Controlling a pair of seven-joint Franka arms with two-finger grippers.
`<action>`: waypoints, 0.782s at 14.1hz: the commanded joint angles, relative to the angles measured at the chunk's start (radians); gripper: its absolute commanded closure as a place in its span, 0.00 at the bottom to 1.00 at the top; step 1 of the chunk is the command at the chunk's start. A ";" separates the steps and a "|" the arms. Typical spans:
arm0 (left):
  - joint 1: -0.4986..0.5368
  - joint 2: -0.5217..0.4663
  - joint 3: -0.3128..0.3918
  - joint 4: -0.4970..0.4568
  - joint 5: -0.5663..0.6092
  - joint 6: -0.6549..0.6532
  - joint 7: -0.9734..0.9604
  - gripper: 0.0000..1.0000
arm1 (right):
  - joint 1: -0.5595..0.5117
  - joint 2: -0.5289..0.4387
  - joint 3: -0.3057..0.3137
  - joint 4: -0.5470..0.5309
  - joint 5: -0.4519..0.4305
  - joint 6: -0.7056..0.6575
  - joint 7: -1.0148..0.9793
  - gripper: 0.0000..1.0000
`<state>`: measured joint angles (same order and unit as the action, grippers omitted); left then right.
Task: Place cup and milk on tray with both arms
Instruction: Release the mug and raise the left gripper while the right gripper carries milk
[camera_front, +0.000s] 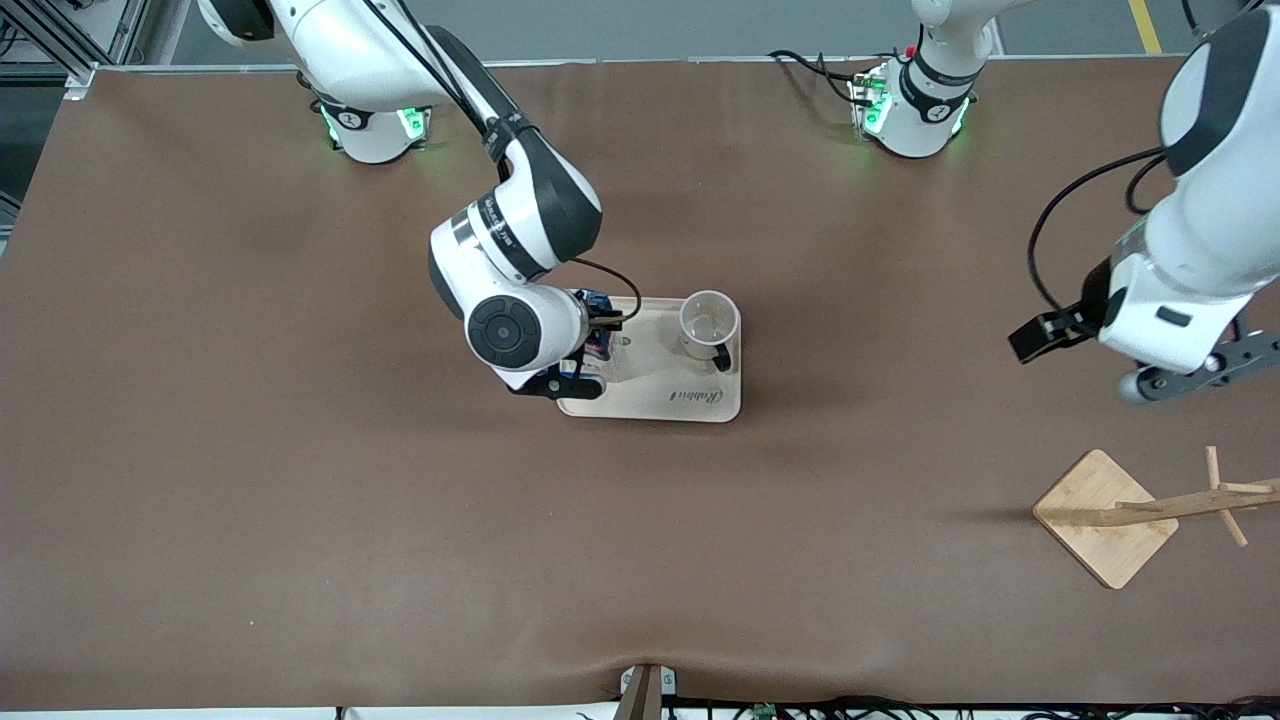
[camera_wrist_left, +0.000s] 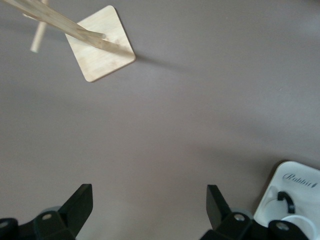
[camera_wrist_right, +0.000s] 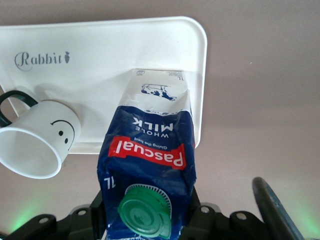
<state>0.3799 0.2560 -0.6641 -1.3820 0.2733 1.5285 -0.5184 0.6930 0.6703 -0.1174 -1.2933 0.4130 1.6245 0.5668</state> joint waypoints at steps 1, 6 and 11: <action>0.030 -0.061 -0.008 -0.022 -0.005 -0.039 0.116 0.00 | 0.020 0.035 -0.008 0.032 0.018 -0.006 0.008 0.85; -0.040 -0.155 0.096 -0.041 -0.040 -0.042 0.243 0.00 | 0.037 0.038 -0.010 0.023 0.006 0.094 -0.057 0.00; -0.242 -0.254 0.400 -0.106 -0.158 -0.039 0.386 0.00 | 0.039 0.038 -0.010 0.022 0.004 0.092 -0.056 0.00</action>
<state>0.1818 0.0705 -0.3347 -1.4220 0.1620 1.4863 -0.1670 0.7237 0.6975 -0.1174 -1.2931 0.4127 1.7185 0.5214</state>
